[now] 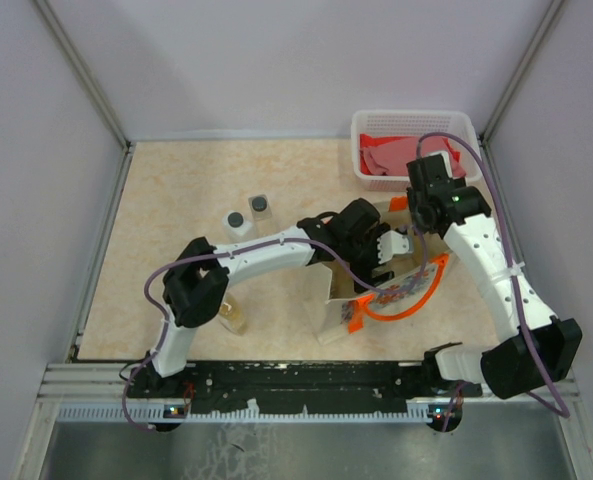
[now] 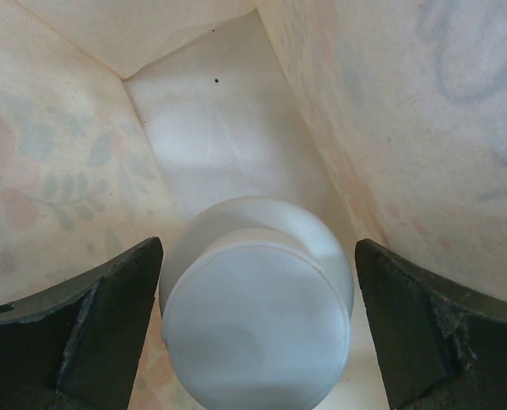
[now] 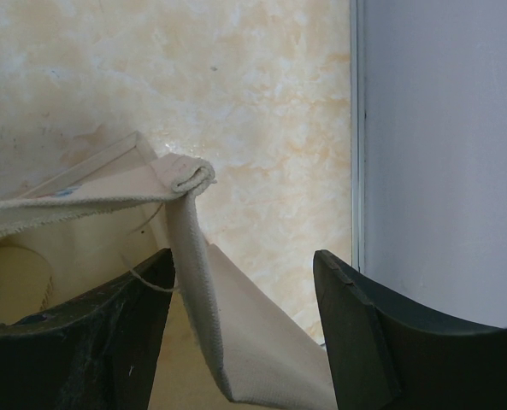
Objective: Place the personal care products into the canvas bag
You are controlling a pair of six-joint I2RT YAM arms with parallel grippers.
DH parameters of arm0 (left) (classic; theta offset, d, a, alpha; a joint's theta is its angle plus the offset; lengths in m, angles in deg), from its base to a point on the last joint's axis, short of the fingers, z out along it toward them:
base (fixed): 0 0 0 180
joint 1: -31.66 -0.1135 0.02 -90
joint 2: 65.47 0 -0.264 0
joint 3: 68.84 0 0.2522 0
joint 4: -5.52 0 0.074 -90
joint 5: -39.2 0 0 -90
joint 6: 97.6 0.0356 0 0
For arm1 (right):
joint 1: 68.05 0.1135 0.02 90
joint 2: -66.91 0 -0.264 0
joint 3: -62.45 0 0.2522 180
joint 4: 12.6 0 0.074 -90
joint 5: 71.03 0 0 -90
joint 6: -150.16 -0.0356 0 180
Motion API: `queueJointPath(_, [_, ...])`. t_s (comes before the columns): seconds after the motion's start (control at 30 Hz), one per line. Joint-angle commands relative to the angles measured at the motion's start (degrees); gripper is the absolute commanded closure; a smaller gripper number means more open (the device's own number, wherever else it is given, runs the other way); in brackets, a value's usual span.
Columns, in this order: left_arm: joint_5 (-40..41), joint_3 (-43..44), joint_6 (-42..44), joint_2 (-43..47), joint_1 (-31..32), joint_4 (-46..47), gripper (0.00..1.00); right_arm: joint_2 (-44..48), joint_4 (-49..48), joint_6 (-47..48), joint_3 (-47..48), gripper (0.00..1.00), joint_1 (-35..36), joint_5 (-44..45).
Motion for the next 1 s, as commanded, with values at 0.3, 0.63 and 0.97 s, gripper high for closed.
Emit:
queueJointPath(0.3, [-0.7, 1.3, -1.0, 19.8, -0.4, 2.1, 0.00, -0.3, -3.0, 0.2, 1.1, 0.34, -1.6, -2.2])
queueJointPath(0.63, [20.1, -1.6, 0.3, 33.7, -5.6, 3.1, 0.00, -0.9, -2.0, 0.3, 3.7, 0.34, -1.7, -1.5])
queueJointPath(0.97, [29.7, -3.6, -11.0, 31.8, -26.3, -5.6, 0.00, -1.2, -0.2, 0.2, 6.6, 0.33, -1.7, -1.0])
